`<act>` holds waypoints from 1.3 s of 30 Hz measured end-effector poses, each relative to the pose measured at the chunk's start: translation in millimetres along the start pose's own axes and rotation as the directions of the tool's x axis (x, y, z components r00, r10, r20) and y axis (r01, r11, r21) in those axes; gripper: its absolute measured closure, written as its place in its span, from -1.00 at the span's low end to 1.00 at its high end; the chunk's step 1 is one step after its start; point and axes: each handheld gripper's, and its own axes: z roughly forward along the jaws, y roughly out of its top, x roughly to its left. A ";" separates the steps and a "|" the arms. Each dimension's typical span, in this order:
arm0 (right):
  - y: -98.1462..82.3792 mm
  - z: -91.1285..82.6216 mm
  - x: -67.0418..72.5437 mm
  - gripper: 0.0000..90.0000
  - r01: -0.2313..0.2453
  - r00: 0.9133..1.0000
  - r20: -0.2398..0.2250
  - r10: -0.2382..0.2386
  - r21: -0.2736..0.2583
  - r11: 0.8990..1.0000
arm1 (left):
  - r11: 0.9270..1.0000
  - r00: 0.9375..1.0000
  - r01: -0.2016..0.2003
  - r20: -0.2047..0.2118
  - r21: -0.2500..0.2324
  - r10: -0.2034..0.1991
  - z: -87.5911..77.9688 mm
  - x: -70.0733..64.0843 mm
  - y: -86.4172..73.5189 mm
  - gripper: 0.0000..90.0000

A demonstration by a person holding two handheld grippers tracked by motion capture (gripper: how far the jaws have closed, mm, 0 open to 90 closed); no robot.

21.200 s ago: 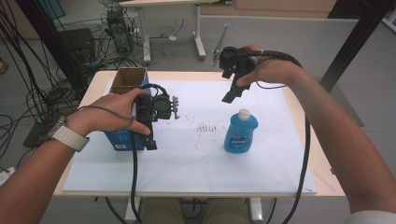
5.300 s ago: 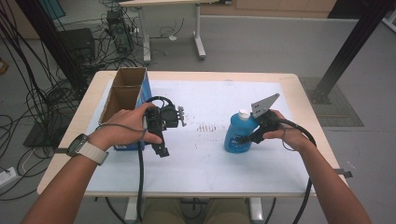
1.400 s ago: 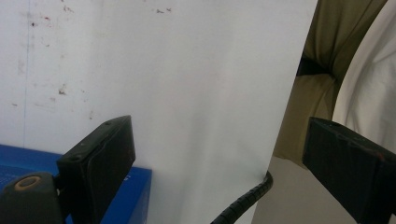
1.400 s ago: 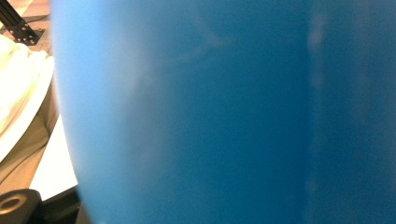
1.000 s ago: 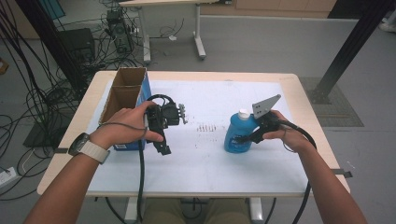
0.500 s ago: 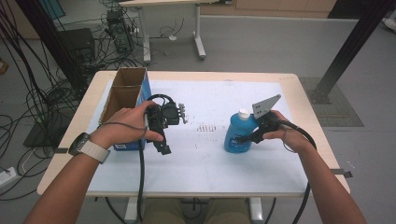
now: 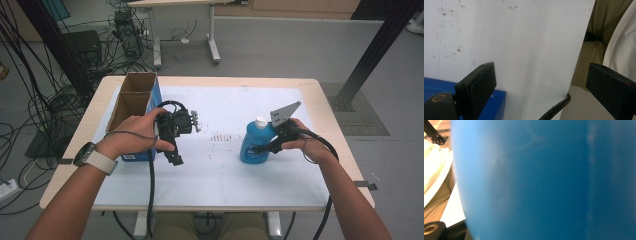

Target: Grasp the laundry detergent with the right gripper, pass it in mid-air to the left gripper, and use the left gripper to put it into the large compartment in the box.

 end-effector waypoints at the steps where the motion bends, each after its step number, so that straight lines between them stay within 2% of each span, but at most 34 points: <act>1: 0.0 0.0 0.0 -0.04 0.000 1.000 0.000 0.000 0.000 1.000 | 1.000 1.000 0.000 0.000 0.000 0.000 0.0 0.0 0.0 -0.78; 8: 0.3 0.0 0.3 -0.04 0.008 1.000 0.002 -0.008 -0.002 1.000 | 1.000 1.000 0.000 -0.003 0.000 0.000 -1.5 0.4 -0.9 -0.78; 21: 7.7 -5.1 4.9 -0.03 -0.014 1.000 0.004 0.014 0.001 1.000 | 1.000 1.000 0.002 -0.012 -0.006 -0.003 -8.4 1.6 -2.8 -0.79; 27: 21.4 -11.2 13.9 -0.03 -0.011 1.000 0.003 0.011 0.013 1.000 | 1.000 1.000 -0.004 -0.024 -0.008 0.004 -17.6 1.7 1.8 -0.79; 31: 35.0 -12.7 25.2 -0.03 -0.009 1.000 -0.002 0.009 0.013 1.000 | 1.000 1.000 -0.014 -0.026 -0.005 0.013 -27.4 1.8 7.1 -0.79; 39: 55.2 -11.5 41.9 -0.03 -0.012 1.000 -0.009 0.012 0.005 1.000 | 0.998 0.997 -0.056 -0.043 0.011 0.056 -50.2 -0.6 23.4 -0.80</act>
